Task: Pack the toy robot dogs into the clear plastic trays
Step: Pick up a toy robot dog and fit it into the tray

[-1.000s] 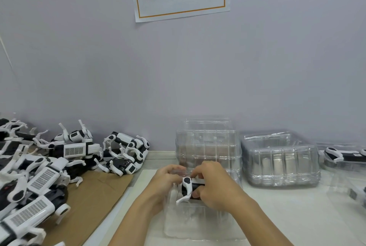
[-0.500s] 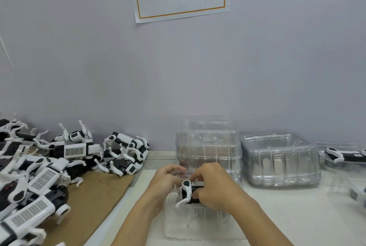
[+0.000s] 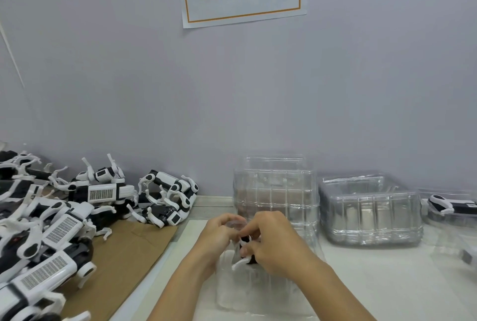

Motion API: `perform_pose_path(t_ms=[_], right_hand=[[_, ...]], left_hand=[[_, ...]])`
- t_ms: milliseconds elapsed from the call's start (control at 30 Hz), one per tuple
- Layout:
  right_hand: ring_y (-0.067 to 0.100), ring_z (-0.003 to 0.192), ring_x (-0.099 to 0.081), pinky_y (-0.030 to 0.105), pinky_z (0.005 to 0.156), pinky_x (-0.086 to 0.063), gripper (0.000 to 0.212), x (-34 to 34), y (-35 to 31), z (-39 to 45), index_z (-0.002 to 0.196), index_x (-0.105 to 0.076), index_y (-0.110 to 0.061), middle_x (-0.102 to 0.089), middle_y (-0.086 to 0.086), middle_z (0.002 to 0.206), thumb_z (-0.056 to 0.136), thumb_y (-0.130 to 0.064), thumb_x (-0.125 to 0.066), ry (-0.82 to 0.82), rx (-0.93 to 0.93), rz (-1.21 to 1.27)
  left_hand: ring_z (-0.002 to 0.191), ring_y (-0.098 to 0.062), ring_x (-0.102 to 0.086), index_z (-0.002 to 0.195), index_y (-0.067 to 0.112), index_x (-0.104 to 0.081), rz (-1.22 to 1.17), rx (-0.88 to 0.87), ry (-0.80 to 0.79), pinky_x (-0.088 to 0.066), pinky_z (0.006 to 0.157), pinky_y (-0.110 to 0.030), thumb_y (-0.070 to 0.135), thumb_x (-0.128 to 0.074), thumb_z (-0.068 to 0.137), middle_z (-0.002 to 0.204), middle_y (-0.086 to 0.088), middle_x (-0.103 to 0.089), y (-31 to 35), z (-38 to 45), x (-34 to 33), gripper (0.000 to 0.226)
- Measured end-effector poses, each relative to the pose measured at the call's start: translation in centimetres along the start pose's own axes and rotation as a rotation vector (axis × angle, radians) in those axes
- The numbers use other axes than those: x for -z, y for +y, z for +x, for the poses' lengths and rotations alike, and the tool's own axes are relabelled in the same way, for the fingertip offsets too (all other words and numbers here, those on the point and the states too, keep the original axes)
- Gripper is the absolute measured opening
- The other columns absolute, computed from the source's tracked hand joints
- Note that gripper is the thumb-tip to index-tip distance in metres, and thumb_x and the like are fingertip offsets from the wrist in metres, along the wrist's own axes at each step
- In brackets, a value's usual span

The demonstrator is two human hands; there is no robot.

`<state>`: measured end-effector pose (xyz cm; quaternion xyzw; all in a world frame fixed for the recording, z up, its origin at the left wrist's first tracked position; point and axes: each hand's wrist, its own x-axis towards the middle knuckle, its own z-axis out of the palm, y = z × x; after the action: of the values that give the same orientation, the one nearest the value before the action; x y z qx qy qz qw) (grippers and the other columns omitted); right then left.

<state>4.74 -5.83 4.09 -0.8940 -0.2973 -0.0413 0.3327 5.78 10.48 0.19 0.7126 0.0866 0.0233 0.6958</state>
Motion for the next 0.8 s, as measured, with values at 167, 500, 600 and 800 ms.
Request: perform_pose_path(t_ms=[167, 500, 600, 800], right_hand=[[0.010, 0.081, -0.064, 0.018, 0.071, -0.052, 0.021, 0.8, 0.5, 0.2, 0.103, -0.079, -0.033, -0.068, -0.009, 0.083, 0.082, -0.027, -0.079, -0.062, 0.009, 0.025], [0.001, 0.059, -0.055, 0.010, 0.050, -0.037, 0.022, 7.8, 4.3, -0.5, 0.074, -0.071, -0.030, -0.061, -0.013, 0.065, 0.089, -0.015, -0.066, 0.192, -0.199, -0.059], [0.003, 0.066, -0.057, 0.013, 0.051, -0.035, 0.017, 8.9, 5.3, -1.1, 0.075, -0.066, -0.030, -0.060, -0.009, 0.075, 0.090, -0.024, -0.069, 0.130, -0.299, -0.120], [-0.001, 0.052, -0.064, 0.018, 0.051, -0.045, 0.022, 8.6, 5.4, -1.7, 0.096, -0.053, -0.025, -0.068, -0.006, 0.076, 0.092, -0.042, -0.067, -0.140, -0.434, -0.116]], left_hand=[[0.081, -0.023, -0.066, 0.087, 0.016, -0.077, 0.025, -0.016, -0.010, -0.049, 0.074, -0.036, -0.005, -0.058, 0.063, 0.099, -0.006, -0.076, 0.1, 0.0, 0.1, 0.037], [0.099, -0.010, -0.065, 0.106, 0.029, -0.066, 0.778, -0.197, 0.043, -0.052, 0.093, -0.031, 0.009, -0.056, 0.086, 0.108, 0.012, -0.069, 2.3, -1.1, 0.0, 0.030], [0.104, -0.012, -0.062, 0.118, 0.031, -0.062, 1.110, -0.286, 0.197, -0.052, 0.093, -0.036, 0.026, -0.056, 0.090, 0.113, 0.014, -0.065, 4.2, -2.0, -0.8, 0.029], [0.097, 0.002, -0.057, 0.112, 0.031, -0.071, 0.966, -0.478, -0.153, -0.047, 0.088, -0.021, 0.029, -0.068, 0.090, 0.109, 0.017, -0.066, 5.8, -3.4, -4.6, 0.022]])
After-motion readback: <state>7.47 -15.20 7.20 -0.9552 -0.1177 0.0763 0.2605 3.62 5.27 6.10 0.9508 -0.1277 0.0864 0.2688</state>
